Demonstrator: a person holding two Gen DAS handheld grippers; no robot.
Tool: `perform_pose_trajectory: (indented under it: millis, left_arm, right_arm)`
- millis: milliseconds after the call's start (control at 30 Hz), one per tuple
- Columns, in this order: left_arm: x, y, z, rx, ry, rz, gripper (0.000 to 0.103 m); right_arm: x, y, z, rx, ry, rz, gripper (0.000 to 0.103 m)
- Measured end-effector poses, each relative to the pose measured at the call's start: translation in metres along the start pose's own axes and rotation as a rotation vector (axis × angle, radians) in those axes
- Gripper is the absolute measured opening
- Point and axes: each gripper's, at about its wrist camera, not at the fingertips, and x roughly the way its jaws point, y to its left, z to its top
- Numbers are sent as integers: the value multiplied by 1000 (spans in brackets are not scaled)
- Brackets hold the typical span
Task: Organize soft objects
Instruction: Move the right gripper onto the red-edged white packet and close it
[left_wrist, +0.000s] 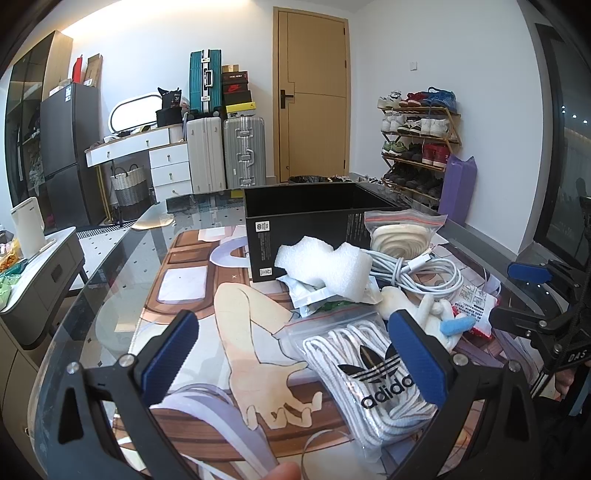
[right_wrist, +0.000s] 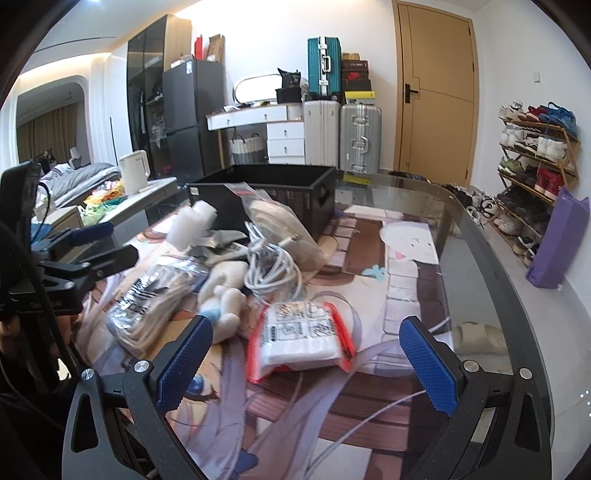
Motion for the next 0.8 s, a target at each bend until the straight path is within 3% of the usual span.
perform_pose_trajectory:
  millis: [300, 800]
  left_arm:
    - [0, 0, 0, 0, 0, 1, 103]
    - [1, -1, 0, 3, 0, 1, 103]
  right_arm:
    - [16, -14, -1, 20, 82, -81, 103]
    - [34, -13, 3, 5, 155, -80, 100]
